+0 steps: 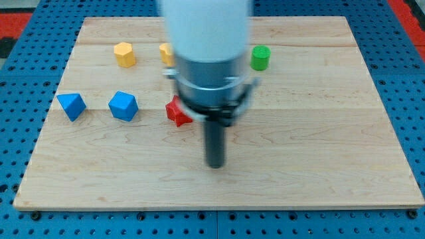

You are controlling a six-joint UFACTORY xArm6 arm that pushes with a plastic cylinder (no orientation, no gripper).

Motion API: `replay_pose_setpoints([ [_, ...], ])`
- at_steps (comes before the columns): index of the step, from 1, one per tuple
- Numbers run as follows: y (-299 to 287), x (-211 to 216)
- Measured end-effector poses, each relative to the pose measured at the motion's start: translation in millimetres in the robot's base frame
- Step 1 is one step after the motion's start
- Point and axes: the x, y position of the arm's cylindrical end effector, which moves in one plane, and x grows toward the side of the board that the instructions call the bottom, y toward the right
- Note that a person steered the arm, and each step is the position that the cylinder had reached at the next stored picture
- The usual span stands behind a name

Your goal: Push the green star closer to the green circle

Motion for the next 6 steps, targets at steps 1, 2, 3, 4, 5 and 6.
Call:
replay_pose_setpoints([
  [1,81,-35],
  [2,87,-71],
  [3,76,-92],
  [4,63,-160],
  [5,-21,-146],
  [6,-93,-166],
])
